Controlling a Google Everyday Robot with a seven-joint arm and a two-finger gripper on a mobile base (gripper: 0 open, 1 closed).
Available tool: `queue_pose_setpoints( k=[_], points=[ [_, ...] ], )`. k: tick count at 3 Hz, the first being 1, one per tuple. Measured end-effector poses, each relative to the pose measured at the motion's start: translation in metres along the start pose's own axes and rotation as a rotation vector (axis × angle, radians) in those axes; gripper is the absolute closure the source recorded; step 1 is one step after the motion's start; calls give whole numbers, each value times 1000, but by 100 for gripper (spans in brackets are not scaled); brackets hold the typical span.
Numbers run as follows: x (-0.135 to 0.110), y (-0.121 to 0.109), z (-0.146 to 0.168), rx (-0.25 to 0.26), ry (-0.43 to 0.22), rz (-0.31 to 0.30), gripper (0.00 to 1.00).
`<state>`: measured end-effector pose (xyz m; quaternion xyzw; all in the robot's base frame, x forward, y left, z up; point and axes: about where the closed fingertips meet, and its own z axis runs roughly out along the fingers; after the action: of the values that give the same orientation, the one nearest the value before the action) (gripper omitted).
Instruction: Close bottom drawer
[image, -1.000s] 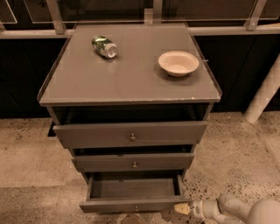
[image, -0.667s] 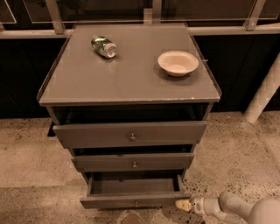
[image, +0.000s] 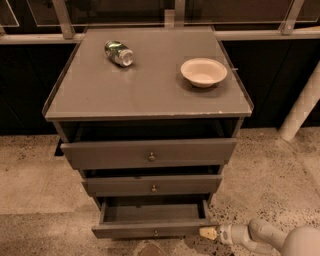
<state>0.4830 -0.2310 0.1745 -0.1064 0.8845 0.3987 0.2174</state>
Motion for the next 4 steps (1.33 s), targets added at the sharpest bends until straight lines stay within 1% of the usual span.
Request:
queue_pose_setpoints(
  k=[1, 2, 3, 4],
  points=[
    [-16, -3, 4, 37, -9, -29, 100],
    [-15, -2, 4, 37, -9, -30, 100],
    [-38, -9, 11, 64, -22, -127, 100],
    [-38, -9, 11, 64, -22, -127, 100]
  ],
)
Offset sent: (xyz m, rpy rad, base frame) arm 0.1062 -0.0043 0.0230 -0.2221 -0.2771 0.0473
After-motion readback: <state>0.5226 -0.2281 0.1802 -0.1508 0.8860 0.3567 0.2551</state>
